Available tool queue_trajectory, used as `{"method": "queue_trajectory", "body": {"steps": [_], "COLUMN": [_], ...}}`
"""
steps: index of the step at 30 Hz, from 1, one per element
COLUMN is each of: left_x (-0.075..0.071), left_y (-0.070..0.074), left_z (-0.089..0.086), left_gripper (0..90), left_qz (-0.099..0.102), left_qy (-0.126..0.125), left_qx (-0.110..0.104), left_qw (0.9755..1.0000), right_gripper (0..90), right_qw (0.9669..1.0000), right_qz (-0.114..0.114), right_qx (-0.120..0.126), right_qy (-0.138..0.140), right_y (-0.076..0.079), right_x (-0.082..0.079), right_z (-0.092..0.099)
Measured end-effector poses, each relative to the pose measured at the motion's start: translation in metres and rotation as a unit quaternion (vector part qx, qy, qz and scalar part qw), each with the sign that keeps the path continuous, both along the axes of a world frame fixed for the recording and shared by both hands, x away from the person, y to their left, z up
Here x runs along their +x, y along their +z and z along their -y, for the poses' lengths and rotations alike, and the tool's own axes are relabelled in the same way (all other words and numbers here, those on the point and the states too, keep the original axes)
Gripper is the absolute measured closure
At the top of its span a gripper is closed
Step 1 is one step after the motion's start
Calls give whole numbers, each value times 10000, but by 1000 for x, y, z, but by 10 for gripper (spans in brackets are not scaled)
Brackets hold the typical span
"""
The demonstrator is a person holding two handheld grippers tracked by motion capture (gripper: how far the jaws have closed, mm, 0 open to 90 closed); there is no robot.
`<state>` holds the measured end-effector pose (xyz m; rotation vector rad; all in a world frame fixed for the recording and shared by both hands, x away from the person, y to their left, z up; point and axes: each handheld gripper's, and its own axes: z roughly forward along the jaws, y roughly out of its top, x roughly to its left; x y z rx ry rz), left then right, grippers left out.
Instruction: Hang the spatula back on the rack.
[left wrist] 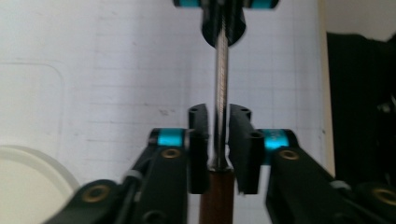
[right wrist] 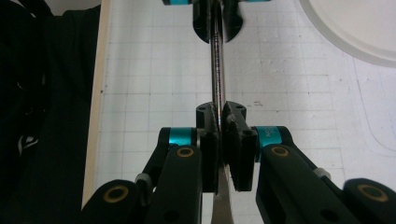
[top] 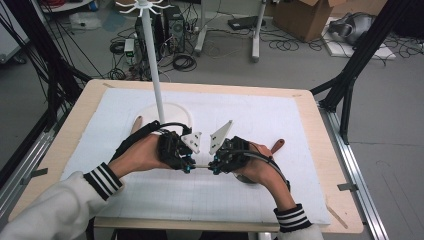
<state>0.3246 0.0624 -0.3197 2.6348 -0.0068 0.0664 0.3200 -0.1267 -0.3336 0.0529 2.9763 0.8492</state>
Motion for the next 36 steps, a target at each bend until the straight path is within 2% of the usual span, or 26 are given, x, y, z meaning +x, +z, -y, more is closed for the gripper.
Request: {"method": "queue_trajectory", "body": {"steps": [2, 5, 7, 11, 14, 20, 25, 33, 36], "left_x": [0, 1, 2, 3, 1, 1, 2, 3, 4], "left_y": [2, 2, 3, 10, 16, 21, 22, 27, 29], "left_z": [-1, -3, -6, -15, -22, -32, -39, -55, -61], "left_gripper": [667, 528, 413, 269, 250, 152, 21, 17, 17], "left_qz": [68, 198, 409, 643, 662, 715, 767, 815, 834], "left_qy": [15, 76, 14, -137, -186, 85, 314, 589, 592], "left_qx": [-56, -129, -266, -775, -938, -1104, -1193, -1474, -1517], "left_qw": [10000, 9997, 9988, 9948, 9932, 9913, 9894, 9840, 9831], "right_gripper": [852, 852, 852, 852, 852, 851, 851, 851, 851], "right_qw": [9999, 9999, 9999, 9995, 9988, 9979, 9972, 9949, 9944], "right_qz": [-30, 4, 24, 96, 123, 168, 200, 342, 405], "right_qx": [-79, -69, 6, 52, 185, 293, 357, 607, 652], "right_qy": [-99, -150, -169, -306, -437, -555, -628, -730, -721], "right_y": [0, 1, 2, 5, 7, 7, 7, 12, 13], "right_x": [-1, 1, 2, 2, 2, 1, 0, -2, -4], "right_z": [0, 2, 4, 10, 17, 25, 29, 37, 38]}}
